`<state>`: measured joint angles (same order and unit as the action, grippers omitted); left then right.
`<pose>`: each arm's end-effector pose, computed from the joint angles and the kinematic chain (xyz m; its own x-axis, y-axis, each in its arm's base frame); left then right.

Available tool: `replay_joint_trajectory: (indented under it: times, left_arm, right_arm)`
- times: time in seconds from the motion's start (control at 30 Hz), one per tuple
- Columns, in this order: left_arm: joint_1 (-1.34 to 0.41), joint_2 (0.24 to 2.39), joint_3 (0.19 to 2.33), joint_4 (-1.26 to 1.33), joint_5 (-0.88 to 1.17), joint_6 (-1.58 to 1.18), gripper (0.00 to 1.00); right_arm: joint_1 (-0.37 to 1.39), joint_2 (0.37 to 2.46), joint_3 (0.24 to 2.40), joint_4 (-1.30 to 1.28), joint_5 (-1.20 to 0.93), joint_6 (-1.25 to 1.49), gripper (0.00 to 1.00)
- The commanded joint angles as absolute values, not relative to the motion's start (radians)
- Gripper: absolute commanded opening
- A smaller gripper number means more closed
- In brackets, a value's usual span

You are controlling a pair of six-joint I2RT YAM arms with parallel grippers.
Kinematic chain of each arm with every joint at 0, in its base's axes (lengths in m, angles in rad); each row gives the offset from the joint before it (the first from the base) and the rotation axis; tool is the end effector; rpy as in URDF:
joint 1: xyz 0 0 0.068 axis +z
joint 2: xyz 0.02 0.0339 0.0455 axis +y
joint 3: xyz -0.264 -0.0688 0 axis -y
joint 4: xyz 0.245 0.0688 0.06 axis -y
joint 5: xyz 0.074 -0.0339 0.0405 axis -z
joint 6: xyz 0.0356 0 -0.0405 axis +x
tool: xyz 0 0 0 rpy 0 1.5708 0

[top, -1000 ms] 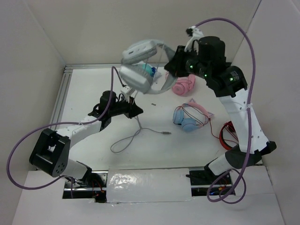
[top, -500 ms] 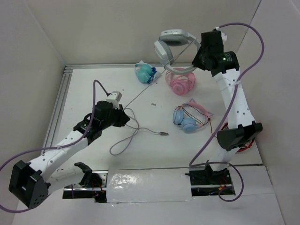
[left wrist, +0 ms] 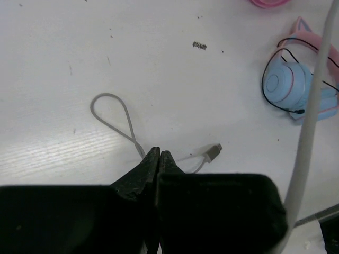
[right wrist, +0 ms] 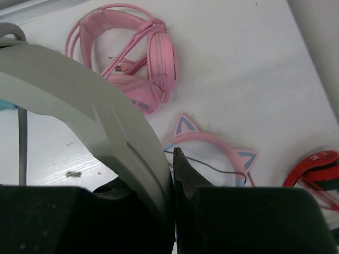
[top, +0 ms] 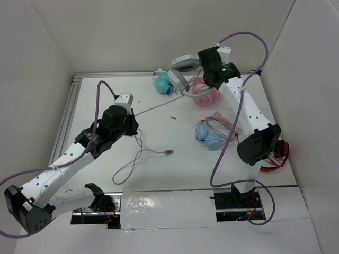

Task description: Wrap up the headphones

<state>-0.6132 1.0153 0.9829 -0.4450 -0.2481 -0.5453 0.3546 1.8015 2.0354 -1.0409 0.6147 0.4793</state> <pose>0.1882 -0.1217 0.3400 -0.5181 -0.2502 -0.8179 0.1296 0.9223 -0.3642 0.3598 0.1113 0.4112 -0.5593 0.1947 -0.8058 0.3926 0.9183 -0.0506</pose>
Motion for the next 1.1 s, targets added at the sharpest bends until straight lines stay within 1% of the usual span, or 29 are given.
replay_joint_trajectory:
  times: [0.0,0.03,0.07,0.13,0.2,0.23,0.27,0.33,0.4,0.43,0.5,0.67,0.8,0.83,0.87,0.9,0.93,0.97,1.0,1.07]
  left_arm:
    - [-0.615,1.040,1.101,-0.442,-0.370,-0.393,0.00]
    - [-0.618,1.060,1.145,-0.430,-0.367,-0.355,0.00]
    - [-0.617,1.068,1.160,-0.410,-0.374,-0.319,0.00]
    - [-0.617,1.087,1.196,-0.344,-0.370,-0.233,0.00]
    - [-0.620,1.101,1.229,-0.307,-0.321,-0.158,0.00]
    - [-0.620,1.112,1.233,-0.289,-0.299,-0.135,0.00]
    - [-0.620,1.118,1.236,-0.269,-0.278,-0.085,0.00]
    - [-0.617,1.140,1.227,-0.190,-0.278,-0.025,0.00]
    - [-0.617,1.163,1.209,-0.091,-0.273,0.118,0.00]
    - [-0.615,1.170,1.201,-0.063,-0.264,0.147,0.00]
    - [-0.604,1.202,1.210,-0.049,-0.220,0.182,0.00]
    - [-0.525,1.265,1.230,-0.028,-0.161,0.172,0.00]
    - [-0.482,1.285,1.192,-0.032,-0.095,0.103,0.00]
    - [-0.477,1.284,1.177,-0.028,-0.043,0.080,0.00]
    - [-0.465,1.275,1.140,-0.020,-0.020,0.066,0.10]
    - [-0.463,1.272,1.120,-0.009,0.010,0.057,0.18]
    - [-0.459,1.267,1.082,0.023,0.087,0.048,0.27]
    - [-0.459,1.258,1.059,0.043,0.130,0.041,0.45]
    - [-0.459,1.253,1.037,0.066,0.179,0.028,0.53]
    - [-0.460,1.241,0.962,0.171,0.296,0.012,0.64]
  right_arm:
    - [0.434,1.847,1.994,-0.828,0.902,0.305,0.00]
    - [0.452,1.853,1.981,-0.809,0.926,0.260,0.00]
    - [0.497,1.858,1.962,-0.752,0.936,0.156,0.00]
    - [0.538,1.848,1.875,-0.668,0.959,0.056,0.00]
    - [0.592,1.841,1.812,-0.614,0.924,-0.066,0.00]
    - [0.607,1.815,1.784,-0.595,0.858,-0.107,0.00]
    - [0.636,1.793,1.697,-0.522,0.813,-0.151,0.00]
    - [0.663,1.702,1.616,-0.471,0.605,-0.276,0.00]
    - [0.704,1.631,1.487,-0.466,0.446,-0.411,0.00]
    - [0.721,1.561,1.452,-0.489,0.295,-0.449,0.00]
    - [0.764,1.505,1.381,-0.523,0.175,-0.507,0.00]
    - [0.776,1.412,1.384,-0.666,-0.116,-0.517,0.00]
    - [0.770,1.327,1.364,-0.603,-0.158,-0.416,0.00]
    - [0.756,1.312,1.374,-0.597,-0.179,-0.372,0.00]
    - [0.750,1.296,1.379,-0.582,-0.190,-0.335,0.00]
    - [0.746,1.269,1.390,-0.565,-0.207,-0.298,0.00]
    - [0.741,1.261,1.422,-0.560,-0.207,-0.216,0.00]
    - [0.741,1.252,1.437,-0.557,-0.203,-0.172,0.00]
    - [0.739,1.255,1.465,-0.584,-0.216,-0.144,0.00]
    - [0.747,1.269,1.557,-0.621,-0.250,-0.056,0.00]
